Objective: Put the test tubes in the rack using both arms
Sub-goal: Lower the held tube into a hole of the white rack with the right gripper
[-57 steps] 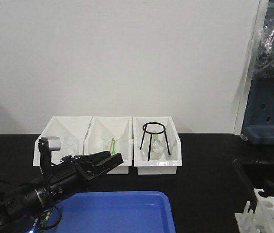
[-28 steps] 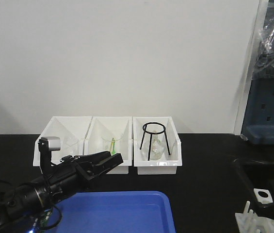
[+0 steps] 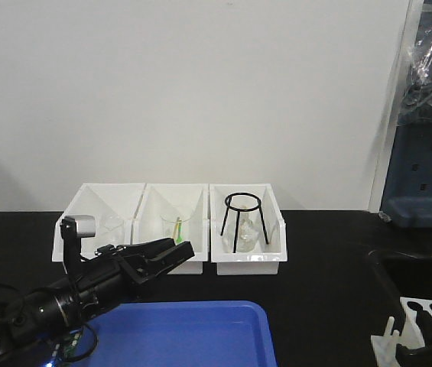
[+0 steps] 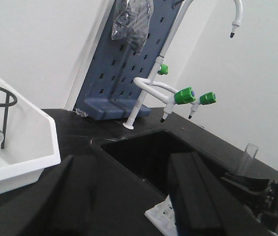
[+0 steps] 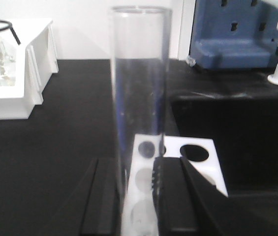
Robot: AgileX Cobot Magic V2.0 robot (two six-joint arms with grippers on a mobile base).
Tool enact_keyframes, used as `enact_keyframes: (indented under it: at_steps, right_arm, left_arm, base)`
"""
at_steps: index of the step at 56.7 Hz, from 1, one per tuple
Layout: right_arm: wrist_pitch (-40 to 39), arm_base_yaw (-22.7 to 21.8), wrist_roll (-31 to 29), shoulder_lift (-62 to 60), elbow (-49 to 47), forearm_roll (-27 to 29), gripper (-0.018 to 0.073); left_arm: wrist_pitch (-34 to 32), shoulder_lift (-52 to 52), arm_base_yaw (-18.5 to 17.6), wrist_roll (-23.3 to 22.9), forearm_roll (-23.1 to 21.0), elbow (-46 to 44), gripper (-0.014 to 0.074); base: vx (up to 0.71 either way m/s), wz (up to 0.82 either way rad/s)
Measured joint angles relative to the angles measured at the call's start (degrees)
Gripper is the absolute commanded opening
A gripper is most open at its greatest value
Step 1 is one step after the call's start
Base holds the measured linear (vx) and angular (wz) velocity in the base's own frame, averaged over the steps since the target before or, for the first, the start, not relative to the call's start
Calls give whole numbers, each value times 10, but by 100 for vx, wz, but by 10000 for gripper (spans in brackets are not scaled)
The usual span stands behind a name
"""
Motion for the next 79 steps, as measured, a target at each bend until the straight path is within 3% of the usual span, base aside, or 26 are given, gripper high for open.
enact_keyframes:
  at_steps: [16, 32, 41, 65, 74, 79]
  right_arm:
    - [-8, 0, 0, 12, 0, 0, 60]
    - [-5, 0, 0, 14, 0, 0, 305]
    - [8, 0, 0, 14, 0, 0, 392]
    - [27, 0, 6, 1, 0, 0, 399]
    - [103, 0, -1, -99, -5, -3, 399]
    - [193, 0, -7, -190, -32, -4, 399]
  left_arm:
    - [0, 0, 0, 0, 0, 0, 452]
    - [0, 0, 0, 0, 0, 0, 452]
    - [0, 0, 0, 0, 0, 0, 452]
    - [15, 0, 0, 12, 0, 0, 452]
    - [41, 0, 1, 57, 0, 0, 452]
    - [43, -7, 5, 88, 0, 0, 452]
  base:
    - [0, 0]
    - [0, 0]
    - [0, 0]
    - [0, 0]
    - [0, 0]
    - [0, 0]
